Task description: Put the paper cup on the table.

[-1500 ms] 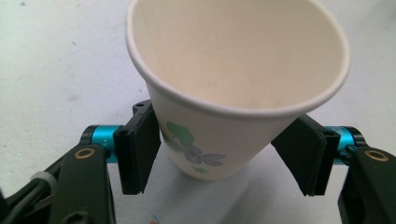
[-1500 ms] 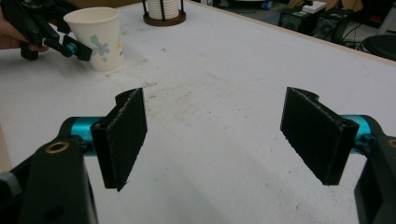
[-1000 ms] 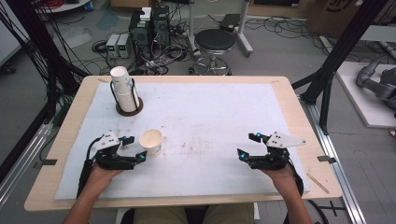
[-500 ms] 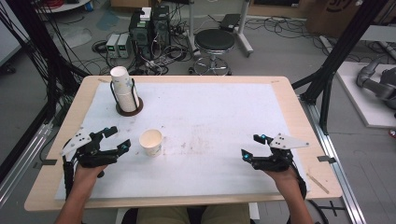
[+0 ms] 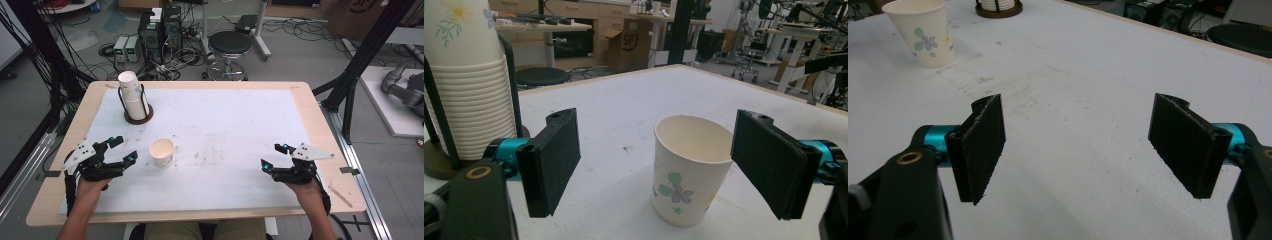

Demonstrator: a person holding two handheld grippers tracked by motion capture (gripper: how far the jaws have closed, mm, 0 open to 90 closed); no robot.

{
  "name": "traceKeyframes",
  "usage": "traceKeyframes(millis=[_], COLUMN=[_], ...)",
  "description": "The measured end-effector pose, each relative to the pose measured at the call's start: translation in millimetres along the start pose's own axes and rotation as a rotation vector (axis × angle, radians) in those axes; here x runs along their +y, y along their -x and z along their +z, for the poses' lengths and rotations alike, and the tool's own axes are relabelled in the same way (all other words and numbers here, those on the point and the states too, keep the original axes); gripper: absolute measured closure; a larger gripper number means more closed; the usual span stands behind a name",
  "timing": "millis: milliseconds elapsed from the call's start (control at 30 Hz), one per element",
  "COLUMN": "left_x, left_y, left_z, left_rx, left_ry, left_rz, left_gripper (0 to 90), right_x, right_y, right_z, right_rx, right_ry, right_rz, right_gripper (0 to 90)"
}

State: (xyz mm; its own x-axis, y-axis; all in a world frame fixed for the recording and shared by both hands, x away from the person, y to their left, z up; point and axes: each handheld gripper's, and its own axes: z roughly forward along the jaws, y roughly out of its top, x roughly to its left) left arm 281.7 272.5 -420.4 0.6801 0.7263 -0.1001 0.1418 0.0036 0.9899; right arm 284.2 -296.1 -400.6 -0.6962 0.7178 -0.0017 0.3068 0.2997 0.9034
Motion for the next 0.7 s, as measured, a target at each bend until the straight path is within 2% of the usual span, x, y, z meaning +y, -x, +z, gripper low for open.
traceKeyframes(millis=[233,500,700], left_x=[0.8,0.2,-1.5], left_y=[3.2,3.0,0.6], left_z=[-0.6,-2.4,-2.1], left_rx=[0.011,0.022,0.039], left_ry=[-0.002,0.000,-0.004], left_rz=[0.013,0.010,-0.008], left_gripper=[19.7,19.7,18.7], right_x=[0.2,1.5,0.9], right_y=[-0.3,-1.4,0.4], right_z=[-1.8,-0.8,0.5], right_rx=[-0.006,-0.007,-0.004], right_ry=[0.005,0.002,0.002], right_rz=[0.001,0.000,-0.001], right_gripper=[23.4,23.4,23.4])
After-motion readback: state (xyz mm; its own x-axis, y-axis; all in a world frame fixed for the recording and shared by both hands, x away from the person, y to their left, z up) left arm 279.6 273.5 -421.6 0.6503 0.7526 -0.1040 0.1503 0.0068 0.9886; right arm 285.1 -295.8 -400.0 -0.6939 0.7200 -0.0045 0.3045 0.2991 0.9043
